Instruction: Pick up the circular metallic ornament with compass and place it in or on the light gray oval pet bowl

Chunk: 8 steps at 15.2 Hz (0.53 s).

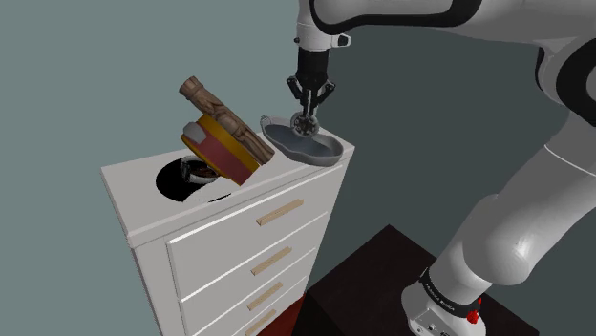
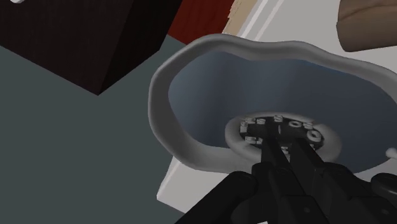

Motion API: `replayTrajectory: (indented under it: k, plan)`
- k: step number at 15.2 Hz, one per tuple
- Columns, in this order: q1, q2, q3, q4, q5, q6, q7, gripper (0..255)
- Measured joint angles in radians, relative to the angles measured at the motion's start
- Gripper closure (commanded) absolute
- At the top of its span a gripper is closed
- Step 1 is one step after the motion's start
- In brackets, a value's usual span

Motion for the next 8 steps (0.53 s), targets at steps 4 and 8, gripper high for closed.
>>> replayTrajectory:
  k: [4,8]
  plan:
    - [0.002,0.028,0.003,-0.008,-0.004,0.034,0.011,255]
    - [0.002,0.026,0.003,-0.057,-0.006,0.088,0.019,255]
